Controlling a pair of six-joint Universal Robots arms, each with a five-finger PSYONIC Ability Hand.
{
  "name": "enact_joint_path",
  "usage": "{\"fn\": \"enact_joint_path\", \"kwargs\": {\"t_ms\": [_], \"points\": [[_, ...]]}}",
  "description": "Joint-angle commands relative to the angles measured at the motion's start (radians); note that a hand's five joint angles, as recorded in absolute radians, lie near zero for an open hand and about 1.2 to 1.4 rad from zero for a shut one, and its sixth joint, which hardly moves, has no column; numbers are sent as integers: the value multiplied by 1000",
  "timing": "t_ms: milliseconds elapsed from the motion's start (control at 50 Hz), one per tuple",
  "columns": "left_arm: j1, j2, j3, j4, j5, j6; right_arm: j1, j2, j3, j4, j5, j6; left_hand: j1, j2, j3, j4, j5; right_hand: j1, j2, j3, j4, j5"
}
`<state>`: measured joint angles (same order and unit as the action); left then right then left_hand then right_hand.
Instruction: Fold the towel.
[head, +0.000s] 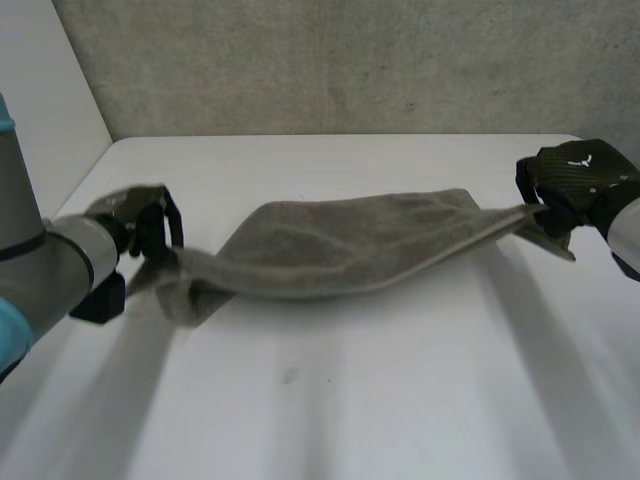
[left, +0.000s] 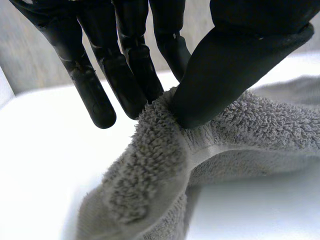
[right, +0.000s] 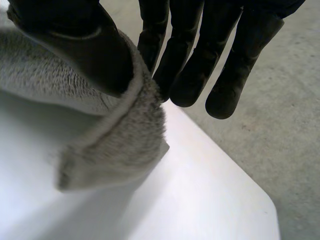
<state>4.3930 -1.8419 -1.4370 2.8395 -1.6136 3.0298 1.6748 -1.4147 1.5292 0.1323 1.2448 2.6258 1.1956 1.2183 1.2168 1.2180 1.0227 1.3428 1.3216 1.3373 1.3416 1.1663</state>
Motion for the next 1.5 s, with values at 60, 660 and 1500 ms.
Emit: {"fn": "enact_joint_path", "kwargs": {"t_ms": [60,660,1500], "points": [[0,79,-154,-29,1,121,-61,-122,5,341,21,-328,201,178,179,178,199,54,75,59,55,55],[-10,-338,647,188,17,216,80,408,-700,-62,188,-253,201,178,179,178,199,54,75,59,55,55],[80,-231,-152,520,72,231,16,368,103,-439,-94,-148,201,178,179,178,199,54,75,59,55,55]]}}
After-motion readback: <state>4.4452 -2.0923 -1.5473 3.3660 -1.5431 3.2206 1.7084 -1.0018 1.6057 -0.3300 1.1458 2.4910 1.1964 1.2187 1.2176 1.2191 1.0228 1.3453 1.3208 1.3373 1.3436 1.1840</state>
